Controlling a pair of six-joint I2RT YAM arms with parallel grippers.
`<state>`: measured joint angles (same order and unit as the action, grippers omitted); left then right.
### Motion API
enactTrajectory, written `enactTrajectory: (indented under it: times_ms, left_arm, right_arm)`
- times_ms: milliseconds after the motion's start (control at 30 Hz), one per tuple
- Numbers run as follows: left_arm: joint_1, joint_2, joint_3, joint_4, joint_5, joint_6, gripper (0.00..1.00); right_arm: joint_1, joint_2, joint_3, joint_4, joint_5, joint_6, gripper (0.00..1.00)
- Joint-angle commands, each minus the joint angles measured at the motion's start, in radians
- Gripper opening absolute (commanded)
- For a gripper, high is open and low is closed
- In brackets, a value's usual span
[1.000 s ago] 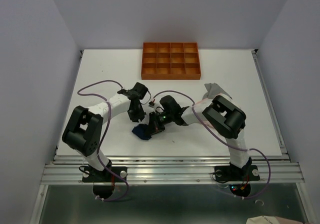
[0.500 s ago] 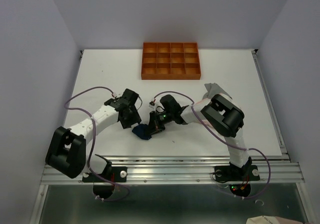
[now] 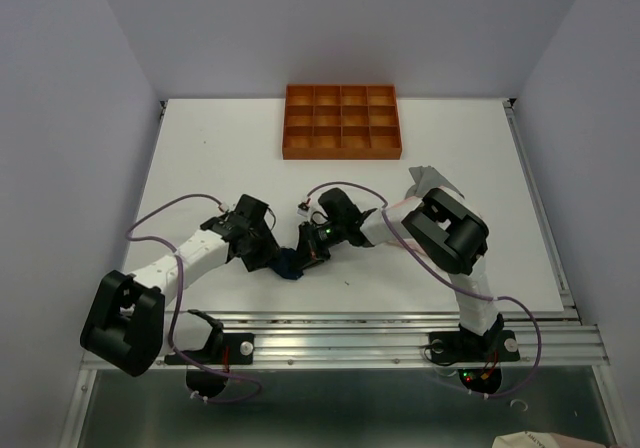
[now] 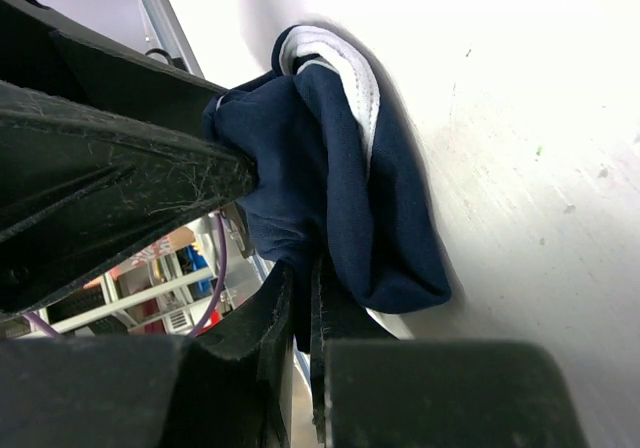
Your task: Roll the underwear
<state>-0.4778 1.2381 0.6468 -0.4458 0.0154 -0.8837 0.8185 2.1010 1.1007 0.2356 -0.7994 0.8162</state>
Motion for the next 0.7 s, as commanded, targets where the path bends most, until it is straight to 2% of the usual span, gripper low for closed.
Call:
enactTrajectory:
  times_ms: [0, 133, 200, 400, 667]
  left_arm:
    - [0.004, -0.034, -0.03, 0.053, 0.061, -0.018, 0.56]
    - [0.01, -0.071, -0.041, 0.045, 0.047, -0.029, 0.59]
    - [0.01, -0.101, -0.05, 0.058, 0.049, -0.037, 0.65]
    - [0.01, -0.126, -0.071, 0.048, 0.046, -0.043, 0.68]
    - [0.011, -0.071, -0.119, 0.079, 0.058, -0.049, 0.68]
  right_arm:
    - [-0.001, 0.04, -0.001, -0.162, 0.163, -0.075, 0.01]
    - [-0.001, 0.037, 0.019, -0.206, 0.189, -0.103, 0.01]
    - [-0.001, 0.037, 0.022, -0.211, 0.193, -0.111, 0.01]
    - [-0.001, 0.042, 0.039, -0.225, 0.193, -0.118, 0.01]
    - [-0.001, 0.03, 0.042, -0.223, 0.197, -0.12, 0.01]
